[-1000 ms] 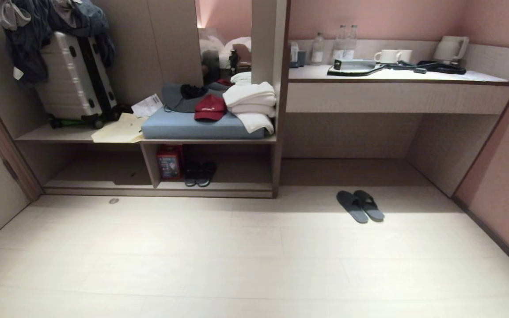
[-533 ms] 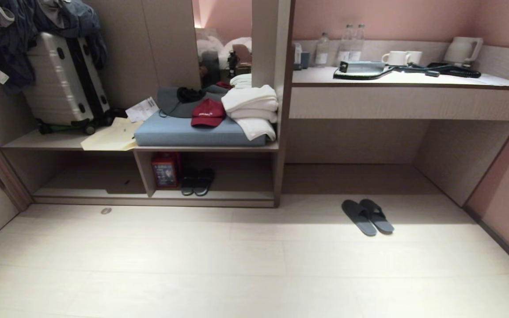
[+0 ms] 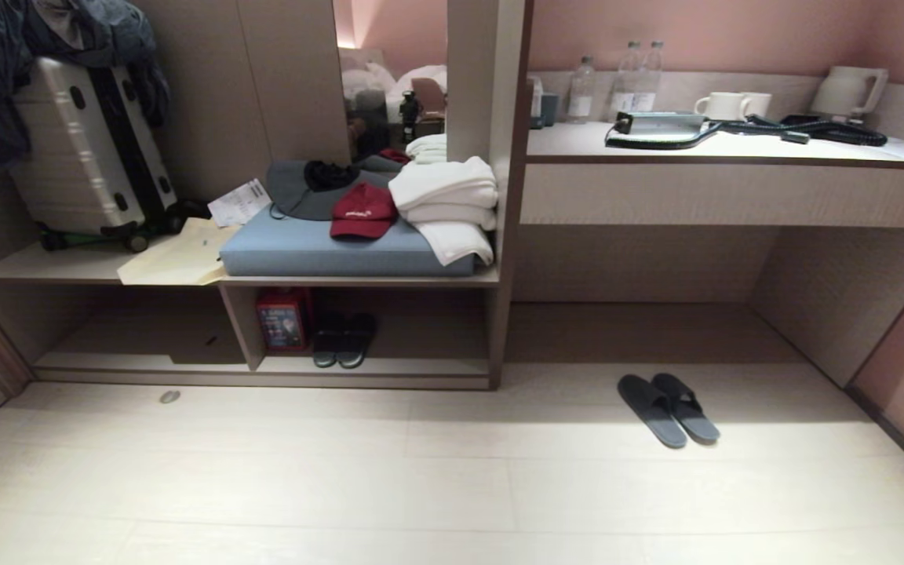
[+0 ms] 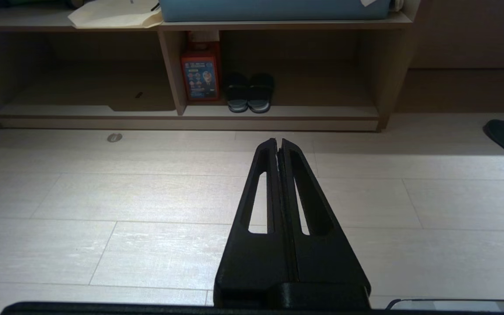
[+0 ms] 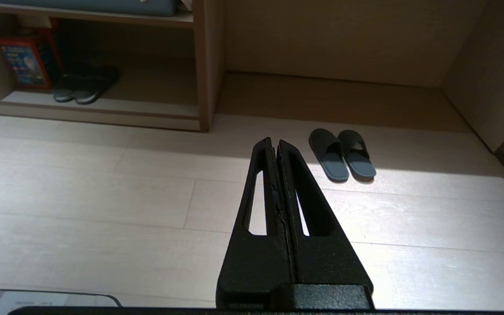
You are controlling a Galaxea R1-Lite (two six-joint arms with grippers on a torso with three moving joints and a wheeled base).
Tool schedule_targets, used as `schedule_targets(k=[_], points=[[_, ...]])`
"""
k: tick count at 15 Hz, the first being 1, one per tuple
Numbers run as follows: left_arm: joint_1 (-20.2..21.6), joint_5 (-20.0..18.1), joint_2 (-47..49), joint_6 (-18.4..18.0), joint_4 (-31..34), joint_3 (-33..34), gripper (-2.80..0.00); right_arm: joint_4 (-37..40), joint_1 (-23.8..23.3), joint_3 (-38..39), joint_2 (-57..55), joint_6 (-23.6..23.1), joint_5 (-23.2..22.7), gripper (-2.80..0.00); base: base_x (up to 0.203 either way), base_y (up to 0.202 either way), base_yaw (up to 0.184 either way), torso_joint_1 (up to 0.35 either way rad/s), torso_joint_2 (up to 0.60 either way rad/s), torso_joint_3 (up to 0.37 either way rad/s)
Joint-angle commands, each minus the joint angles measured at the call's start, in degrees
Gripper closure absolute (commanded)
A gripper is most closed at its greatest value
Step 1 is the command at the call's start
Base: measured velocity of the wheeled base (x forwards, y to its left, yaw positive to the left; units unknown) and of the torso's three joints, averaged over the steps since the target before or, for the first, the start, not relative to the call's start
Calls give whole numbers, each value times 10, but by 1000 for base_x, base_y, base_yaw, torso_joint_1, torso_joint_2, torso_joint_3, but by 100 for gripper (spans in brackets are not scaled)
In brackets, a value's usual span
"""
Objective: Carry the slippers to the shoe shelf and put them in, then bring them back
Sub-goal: Pick up the slippers on the floor
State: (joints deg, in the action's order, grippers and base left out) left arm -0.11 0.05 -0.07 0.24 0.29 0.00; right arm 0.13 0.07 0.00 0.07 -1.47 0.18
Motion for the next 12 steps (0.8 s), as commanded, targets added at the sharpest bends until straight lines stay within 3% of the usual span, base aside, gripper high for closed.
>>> schedule_targets(k=[1,12], points=[[0,0,1,0,0,0,0,0,0,0,1,0,0,0,196,0,-2,2,2,3],[0,0,1,0,0,0,0,0,0,0,1,0,0,0,196,0,1,4,3,5]])
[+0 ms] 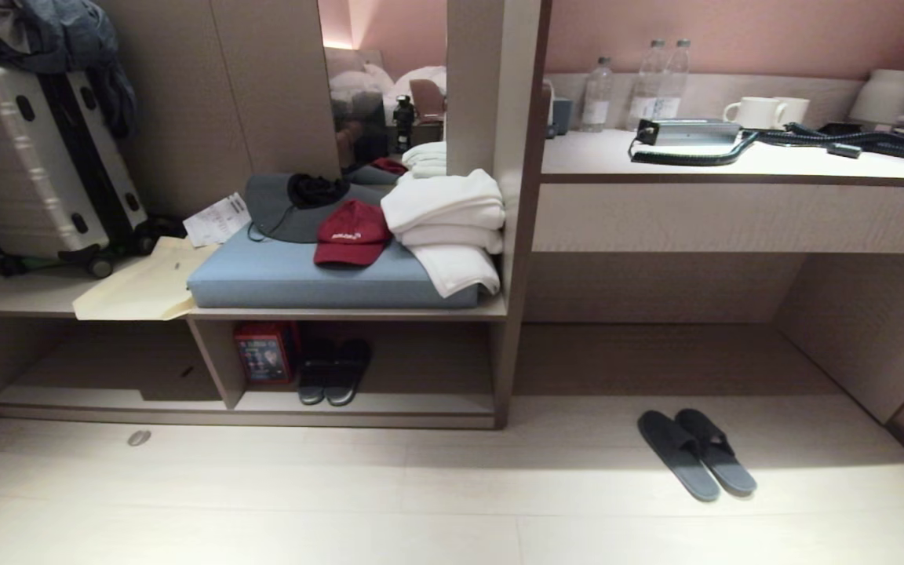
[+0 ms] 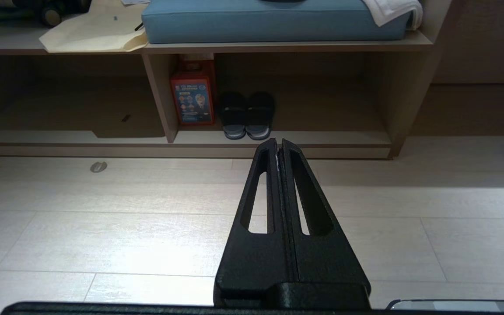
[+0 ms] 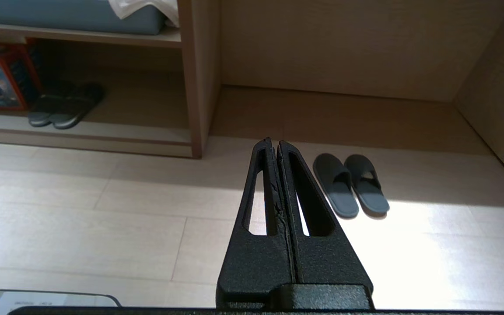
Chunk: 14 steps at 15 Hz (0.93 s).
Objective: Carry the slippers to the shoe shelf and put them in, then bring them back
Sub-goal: Pick up the slippers on the floor
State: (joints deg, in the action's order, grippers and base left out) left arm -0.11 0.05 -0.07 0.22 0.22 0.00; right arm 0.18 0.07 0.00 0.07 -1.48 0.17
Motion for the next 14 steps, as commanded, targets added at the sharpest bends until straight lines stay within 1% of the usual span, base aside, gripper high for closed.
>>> schedule_targets(k=[1,14], points=[[0,0,1,0,0,0,0,0,0,0,1,0,0,0,196,0,0,7,2,5],[0,0,1,0,0,0,0,0,0,0,1,-1,0,0,194,0,0,2,2,3]])
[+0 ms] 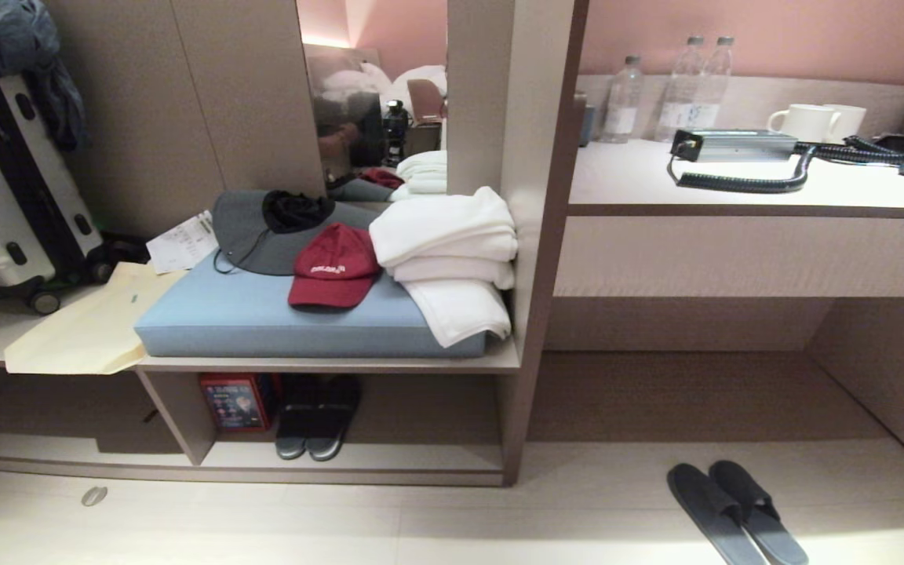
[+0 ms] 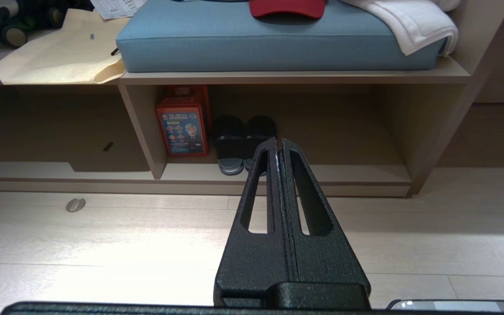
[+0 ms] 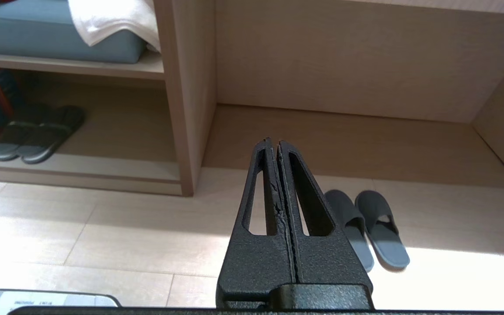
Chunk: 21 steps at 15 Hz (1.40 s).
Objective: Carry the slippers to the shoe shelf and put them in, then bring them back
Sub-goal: Pick up the slippers on the floor
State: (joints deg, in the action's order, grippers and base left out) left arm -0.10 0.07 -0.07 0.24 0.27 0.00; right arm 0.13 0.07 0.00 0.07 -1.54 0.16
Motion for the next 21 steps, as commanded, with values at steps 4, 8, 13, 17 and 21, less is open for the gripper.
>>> schedule_targets(k=[4,8,13,17,21], points=[[0,0,1,0,0,0,0,0,0,0,1,0,0,0,26,0,-1,2,1,0],[0,0,1,0,0,0,0,0,0,0,1,0,0,0,0,-17,-1,1,0,3],[0,0,1,0,0,0,0,0,0,0,1,0,0,0,0,-180,3,-1,3,3],[0,0,1,0,0,0,0,0,0,0,1,0,0,0,0,-198,3,1,2,3],[0,0,1,0,0,0,0,0,0,0,1,0,0,0,0,-199,4,3,3,3]])
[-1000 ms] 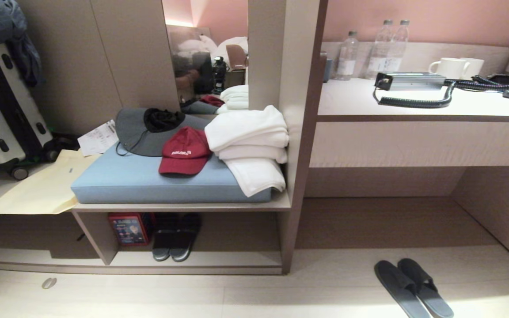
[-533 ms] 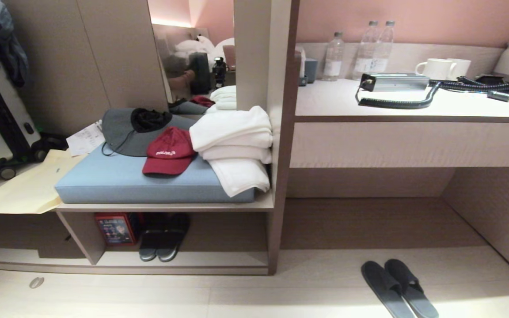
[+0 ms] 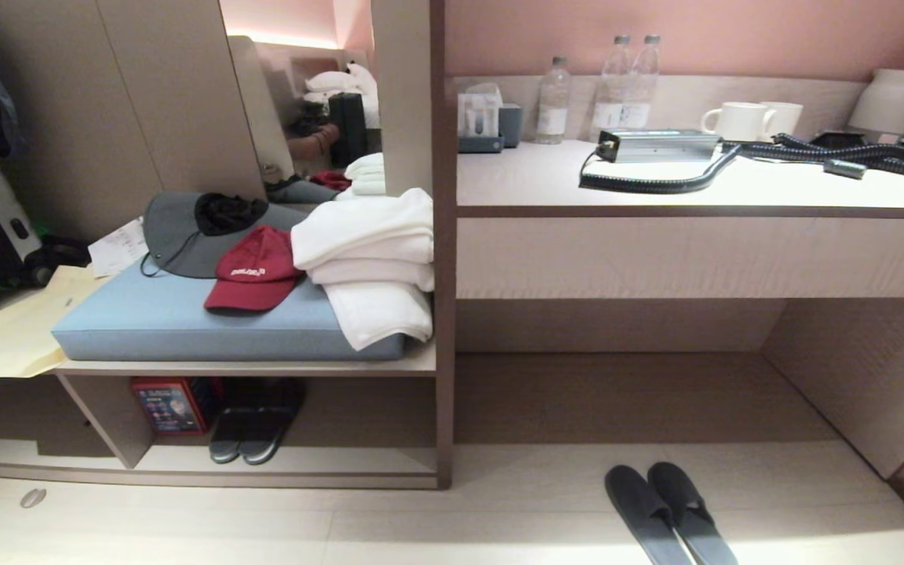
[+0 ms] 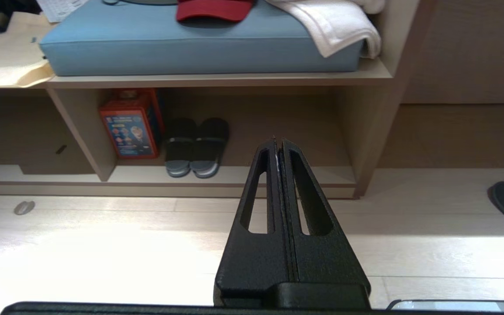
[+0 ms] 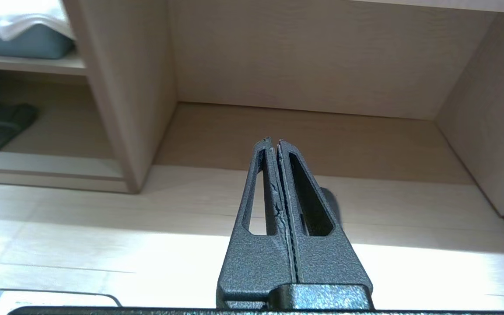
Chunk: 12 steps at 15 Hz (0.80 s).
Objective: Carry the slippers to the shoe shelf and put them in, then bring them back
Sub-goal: Pick up the slippers on the floor
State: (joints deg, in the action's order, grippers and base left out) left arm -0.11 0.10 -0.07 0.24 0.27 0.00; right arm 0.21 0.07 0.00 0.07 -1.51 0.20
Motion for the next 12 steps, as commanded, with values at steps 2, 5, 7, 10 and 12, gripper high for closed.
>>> schedule_targets(k=[2,5,7,10,12], points=[[0,0,1,0,0,0,0,0,0,0,1,-1,0,0,0,-197,3,0,5,3],[0,0,1,0,0,0,0,0,0,0,1,0,0,0,0,-195,4,3,2,4],[0,0,1,0,0,0,0,0,0,0,1,-1,0,0,0,-196,3,2,-1,5],[0,0,1,0,0,0,0,0,0,0,1,0,0,0,0,-197,1,3,3,2],[0,0,1,0,0,0,0,0,0,0,1,0,0,0,0,-195,1,-1,3,4]])
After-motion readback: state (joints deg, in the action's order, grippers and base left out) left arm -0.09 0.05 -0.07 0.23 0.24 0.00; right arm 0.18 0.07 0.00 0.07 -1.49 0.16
